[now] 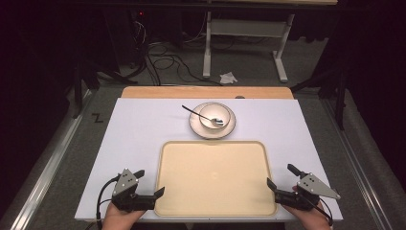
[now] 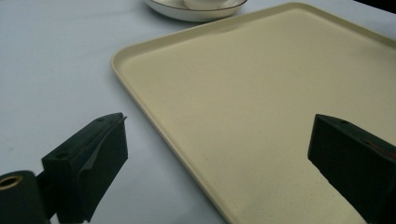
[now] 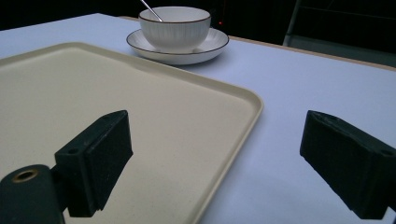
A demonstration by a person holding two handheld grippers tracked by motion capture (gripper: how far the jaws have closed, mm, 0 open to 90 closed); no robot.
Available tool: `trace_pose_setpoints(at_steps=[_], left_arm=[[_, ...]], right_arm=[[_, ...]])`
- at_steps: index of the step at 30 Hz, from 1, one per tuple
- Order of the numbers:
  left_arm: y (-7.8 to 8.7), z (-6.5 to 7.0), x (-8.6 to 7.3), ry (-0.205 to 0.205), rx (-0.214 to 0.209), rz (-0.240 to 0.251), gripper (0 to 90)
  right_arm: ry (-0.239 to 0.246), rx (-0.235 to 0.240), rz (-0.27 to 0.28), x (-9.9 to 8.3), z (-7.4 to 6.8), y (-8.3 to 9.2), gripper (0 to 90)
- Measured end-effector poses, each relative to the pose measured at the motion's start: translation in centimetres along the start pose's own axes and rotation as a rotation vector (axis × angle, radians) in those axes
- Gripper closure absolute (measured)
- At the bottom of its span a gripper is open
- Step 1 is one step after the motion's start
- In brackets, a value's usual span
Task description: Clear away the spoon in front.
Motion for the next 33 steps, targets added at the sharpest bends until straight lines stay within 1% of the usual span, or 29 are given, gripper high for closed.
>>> trace_pose_setpoints(at_steps=[2,5,8,10,15,16,17,27,32,33], left_arm=[[0.06,0.03,0.09,-0.006,0.002,0.004,6.0],[0.00,-0.13,0.07,-0.001,0.005,0.004,6.1],[-0.10,-0.52,-0.04,0.017,0.013,0.005,6.2],[-0.05,-0.57,-0.07,0.020,0.014,0.006,6.2],[0.03,-0.58,-0.14,0.018,0.013,0.004,6.4],[0.02,-0.58,-0.15,0.018,0.014,0.003,6.4],[0.01,-0.59,-0.17,0.018,0.014,0.002,6.4],[0.01,-0.66,-0.26,0.018,0.015,-0.002,6.5],[0.02,-0.73,-0.23,0.026,0.017,0.007,6.6],[0.04,-0.73,-0.22,0.022,0.018,0.011,7.1]], right_arm=[[0.006,0.004,0.003,-0.03,0.09,-0.04,9.9],[0.005,0.013,-0.001,-0.14,0.13,-0.10,9.9],[0.007,0.017,0.001,-0.15,0.24,-0.03,9.9],[0.008,0.020,0.006,-0.08,0.21,0.01,9.9],[0.011,0.024,0.006,-0.03,0.06,-0.14,9.9],[0.008,0.024,-0.001,-0.10,-0.01,-0.22,9.9],[0.014,0.027,0.001,-0.11,-0.01,-0.27,9.9],[0.008,0.029,-0.007,-0.24,-0.04,-0.33,9.9],[0.010,0.029,-0.008,-0.27,-0.02,-0.37,9.9],[0.010,0.029,-0.008,-0.27,-0.02,-0.37,9.9]])
Point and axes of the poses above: each handheld gripper's, and its own axes: y roughly backward along the jaws, x roughly out of its top, z roughly to its right, the point moved 7 cm from there along -y, roughly forward along the jaws, and after that the axes turned 4 degrees about z, right-handed, at the moved point
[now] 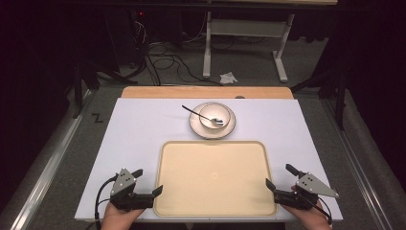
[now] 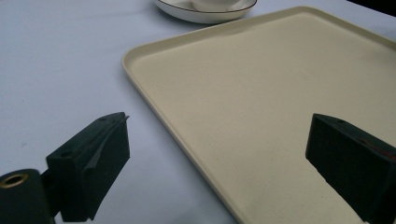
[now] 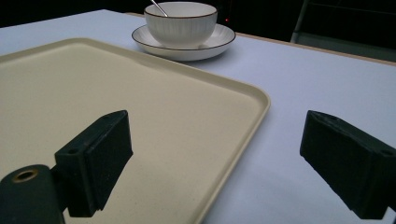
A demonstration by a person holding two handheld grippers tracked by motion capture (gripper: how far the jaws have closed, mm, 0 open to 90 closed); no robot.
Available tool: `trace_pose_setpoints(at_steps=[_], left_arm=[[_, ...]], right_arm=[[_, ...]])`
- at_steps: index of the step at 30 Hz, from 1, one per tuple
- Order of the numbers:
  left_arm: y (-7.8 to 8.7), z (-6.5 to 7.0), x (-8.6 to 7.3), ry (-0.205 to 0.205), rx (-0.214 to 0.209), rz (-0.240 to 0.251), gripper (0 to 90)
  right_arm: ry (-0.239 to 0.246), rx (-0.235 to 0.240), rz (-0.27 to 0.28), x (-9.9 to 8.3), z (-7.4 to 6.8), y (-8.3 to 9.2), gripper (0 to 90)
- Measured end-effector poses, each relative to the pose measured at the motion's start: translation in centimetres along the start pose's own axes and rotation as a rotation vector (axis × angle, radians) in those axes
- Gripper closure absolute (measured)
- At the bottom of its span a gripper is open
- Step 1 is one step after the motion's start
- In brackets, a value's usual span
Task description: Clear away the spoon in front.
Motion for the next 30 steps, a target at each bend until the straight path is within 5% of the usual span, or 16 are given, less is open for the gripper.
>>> trace_pose_setpoints(at_steps=[12,15,30], left_arm=[[0.4,-0.3,0.4,0.033,0.001,0.042,6.3],[0.3,0.0,0.8,0.090,0.009,0.043,0.0],[-2.2,-0.2,4.2,0.063,0.011,0.044,0.1]], right_arm=[[0.005,0.000,-0.001,-0.1,0.0,-0.1,9.9],[0.004,0.000,-0.001,0.0,0.0,0.0,9.9],[0.003,-0.002,0.000,-0.1,0.1,0.1,9.9]])
Point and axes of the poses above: each handheld gripper's, and its own axes: y roughly backward along the jaws, x roughly out of its top, z roughly to its right, the point moved 7 cm from there along -y, roughly forward along the jaws, and after that the axes turned 4 degrees about z, right-handed, at the moved point
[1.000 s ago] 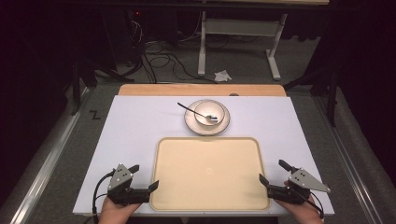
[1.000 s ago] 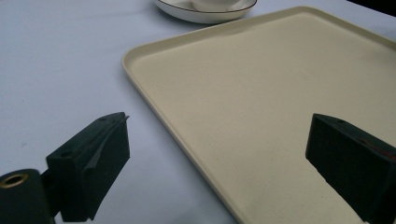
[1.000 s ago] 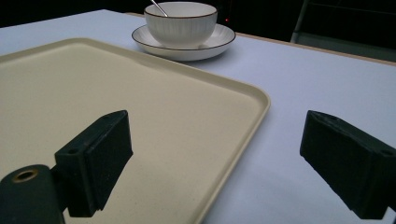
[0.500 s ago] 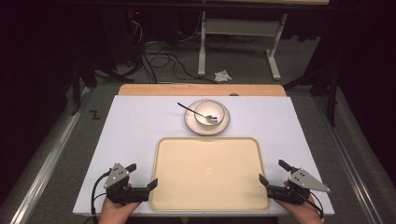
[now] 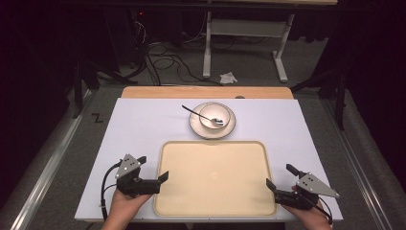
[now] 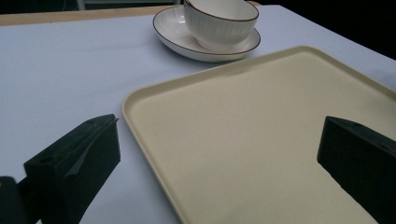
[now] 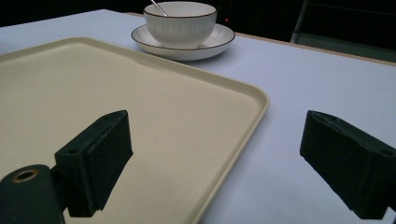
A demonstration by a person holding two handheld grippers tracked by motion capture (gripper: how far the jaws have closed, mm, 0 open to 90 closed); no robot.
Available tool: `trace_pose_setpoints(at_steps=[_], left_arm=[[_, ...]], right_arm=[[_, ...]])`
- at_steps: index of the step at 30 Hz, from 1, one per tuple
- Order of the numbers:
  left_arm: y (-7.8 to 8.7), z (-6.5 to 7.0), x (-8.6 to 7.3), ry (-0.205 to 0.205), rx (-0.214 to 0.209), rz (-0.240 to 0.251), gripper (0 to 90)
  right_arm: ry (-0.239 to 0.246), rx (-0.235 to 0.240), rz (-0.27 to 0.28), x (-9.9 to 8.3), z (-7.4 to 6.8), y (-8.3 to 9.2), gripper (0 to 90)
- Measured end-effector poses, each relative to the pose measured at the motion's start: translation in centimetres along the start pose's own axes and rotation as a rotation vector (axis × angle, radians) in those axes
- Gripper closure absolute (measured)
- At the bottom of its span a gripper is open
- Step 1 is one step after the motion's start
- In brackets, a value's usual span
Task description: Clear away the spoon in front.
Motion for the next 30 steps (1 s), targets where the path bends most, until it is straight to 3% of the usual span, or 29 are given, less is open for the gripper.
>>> trace_pose_setpoints(at_steps=[12,24,30], left_arm=[[-2.5,0.4,2.9,-0.024,-0.004,0.015,0.0],[-5.4,0.0,5.9,-0.003,-0.007,0.019,0.1],[-6.8,-0.6,6.7,0.026,-0.004,0.027,5.7]], right_arm=[[0.007,0.012,0.000,0.0,-0.2,0.0,9.9],[0.006,0.014,0.002,0.1,-0.3,0.0,9.9],[0.008,0.017,0.004,0.1,-0.3,0.0,9.9]])
Point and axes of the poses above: each handheld gripper's, and its own axes: y roughly backward along the jaws, x roughly out of its top, z roughly to its right, the point moved 7 cm from there along -y, roughly forward along the jaws, and after that the axes turned 4 degrees about z, right-handed, at the moved point
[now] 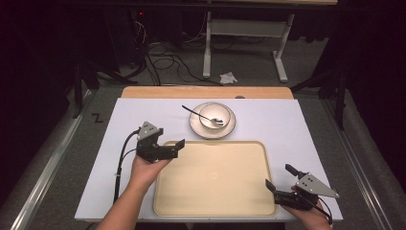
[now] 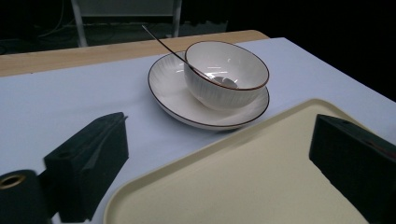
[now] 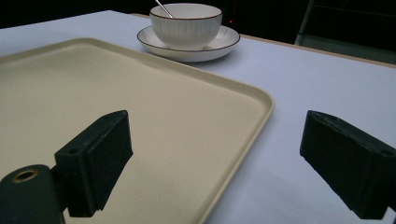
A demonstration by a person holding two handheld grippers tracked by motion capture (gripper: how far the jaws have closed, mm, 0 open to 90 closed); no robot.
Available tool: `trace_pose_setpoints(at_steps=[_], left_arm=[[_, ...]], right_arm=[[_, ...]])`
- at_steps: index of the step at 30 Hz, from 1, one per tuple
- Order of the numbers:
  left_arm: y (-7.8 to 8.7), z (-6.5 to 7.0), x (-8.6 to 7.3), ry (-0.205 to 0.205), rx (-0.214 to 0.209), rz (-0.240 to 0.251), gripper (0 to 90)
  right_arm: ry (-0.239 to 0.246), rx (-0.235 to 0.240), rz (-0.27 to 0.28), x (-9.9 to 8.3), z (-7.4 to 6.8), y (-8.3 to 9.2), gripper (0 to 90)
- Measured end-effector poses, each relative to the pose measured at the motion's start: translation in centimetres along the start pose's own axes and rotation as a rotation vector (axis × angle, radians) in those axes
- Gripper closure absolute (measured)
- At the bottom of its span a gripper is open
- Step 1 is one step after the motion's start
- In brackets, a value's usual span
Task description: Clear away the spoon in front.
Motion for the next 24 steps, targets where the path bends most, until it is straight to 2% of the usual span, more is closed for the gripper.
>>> trace_pose_setpoints(at_steps=[2,8,14,15,18,24], left_arm=[[-0.6,-0.2,0.3,0.003,-0.013,0.004,7.5],[-2.3,-1.1,1.5,0.001,0.032,-0.005,12.2],[-3.8,-1.6,2.3,0.006,0.042,-0.030,16.1],[-4.5,-1.8,2.6,0.028,0.038,-0.033,16.1],[-5.2,-1.9,2.8,0.048,0.033,-0.030,16.1],[-7.3,-2.7,3.4,0.047,0.053,-0.061,16.6]], right_arm=[[-0.006,-0.001,-0.001,0.0,0.0,0.0,9.9],[-0.003,0.005,0.002,0.0,0.0,0.0,9.9],[-0.004,0.007,0.002,0.0,-0.1,0.0,9.9],[-0.002,0.009,0.005,0.1,-0.1,0.0,9.9],[-0.003,0.010,0.005,0.1,-0.1,0.0,9.9],[-0.009,0.017,0.005,0.0,-0.2,-0.1,9.9]])
Point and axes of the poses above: each handheld gripper's, and its own axes: y roughly backward along the jaws, x roughly out of its top, z roughly to its right, the point moved 7 cm from there along -y, roughly forward along the jaws, and after that the axes turned 4 degrees about z, right-handed, at the moved point
